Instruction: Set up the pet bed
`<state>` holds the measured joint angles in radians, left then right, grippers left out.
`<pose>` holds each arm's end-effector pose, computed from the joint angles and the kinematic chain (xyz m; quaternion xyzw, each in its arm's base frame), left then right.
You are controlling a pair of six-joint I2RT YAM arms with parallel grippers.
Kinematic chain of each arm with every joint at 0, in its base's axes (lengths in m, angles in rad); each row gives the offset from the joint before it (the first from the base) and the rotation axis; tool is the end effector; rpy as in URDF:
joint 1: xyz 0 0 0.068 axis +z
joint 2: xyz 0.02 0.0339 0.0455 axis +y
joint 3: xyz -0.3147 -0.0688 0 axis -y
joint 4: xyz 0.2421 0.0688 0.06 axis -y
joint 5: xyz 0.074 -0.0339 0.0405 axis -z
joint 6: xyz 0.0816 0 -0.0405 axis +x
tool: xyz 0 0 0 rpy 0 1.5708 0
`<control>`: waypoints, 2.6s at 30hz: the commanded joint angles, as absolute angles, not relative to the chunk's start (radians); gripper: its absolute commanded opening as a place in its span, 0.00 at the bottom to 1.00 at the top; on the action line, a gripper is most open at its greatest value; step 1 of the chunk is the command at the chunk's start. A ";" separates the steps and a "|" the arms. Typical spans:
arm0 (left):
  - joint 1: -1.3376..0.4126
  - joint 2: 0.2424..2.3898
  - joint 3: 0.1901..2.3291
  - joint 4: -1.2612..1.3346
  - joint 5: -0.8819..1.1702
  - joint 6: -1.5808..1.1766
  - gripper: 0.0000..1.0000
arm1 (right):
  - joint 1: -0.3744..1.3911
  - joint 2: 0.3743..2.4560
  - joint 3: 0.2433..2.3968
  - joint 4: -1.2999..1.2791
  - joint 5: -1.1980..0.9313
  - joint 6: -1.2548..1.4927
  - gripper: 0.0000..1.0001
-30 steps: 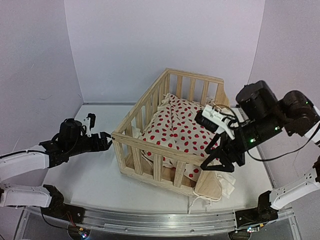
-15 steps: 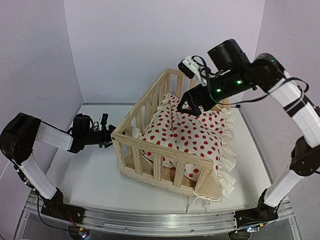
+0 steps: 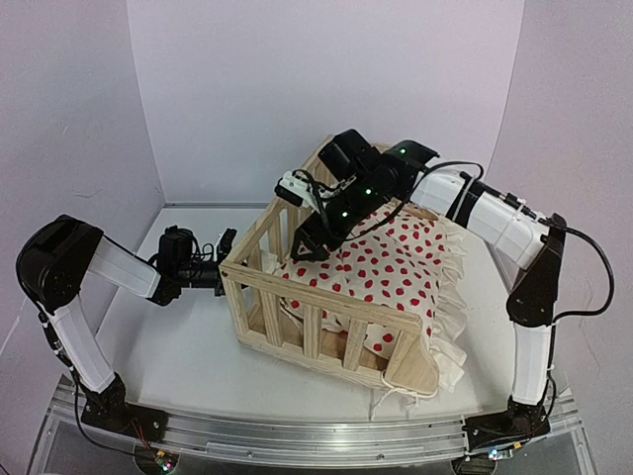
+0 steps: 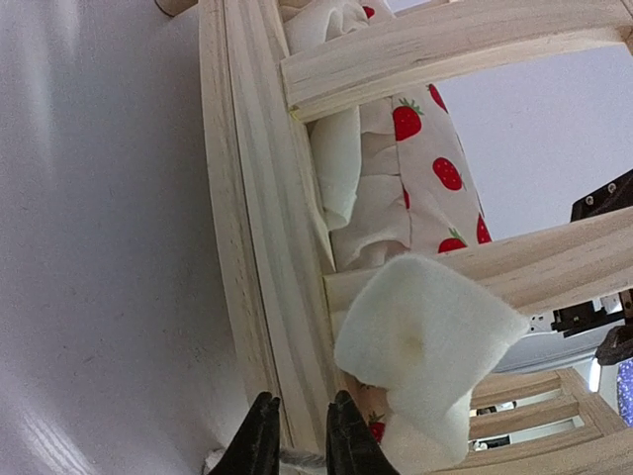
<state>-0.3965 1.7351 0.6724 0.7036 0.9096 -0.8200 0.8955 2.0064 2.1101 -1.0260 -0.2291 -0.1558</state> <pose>0.3052 -0.1976 0.1980 0.0894 0.7745 -0.5887 0.2135 0.2856 0.3863 0.3612 -0.5040 0.7963 0.2154 0.2559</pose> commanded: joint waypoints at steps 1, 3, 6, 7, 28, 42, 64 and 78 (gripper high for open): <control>-0.410 1.704 0.690 0.766 0.937 -0.845 0.16 | 0.901 2.038 2.079 -0.875 -0.264 -0.203 0.77; -0.417 1.676 0.686 0.766 0.938 -0.850 0.15 | 0.904 2.047 2.053 -0.855 -0.246 -0.211 0.76; -0.427 1.630 0.674 0.766 0.937 -0.856 0.15 | 0.906 2.048 1.986 -0.772 -0.231 -0.200 0.76; -0.431 1.621 0.673 0.766 0.940 -0.857 0.16 | 0.908 2.047 1.961 -0.745 -0.228 -0.197 0.76; -0.457 1.556 0.634 0.766 0.939 -0.859 0.19 | 0.971 1.860 1.524 -0.378 -0.001 -0.240 0.74; -0.445 1.466 0.567 0.746 0.868 -0.825 0.44 | 0.968 1.762 1.496 -0.425 0.030 -0.115 0.05; -0.436 1.125 0.424 0.479 0.733 -0.562 0.49 | 0.928 1.482 1.138 -0.439 -0.097 -0.087 0.00; -0.588 1.189 0.375 0.679 0.777 -0.120 0.15 | 0.924 1.623 1.286 -0.425 -0.497 -0.257 0.00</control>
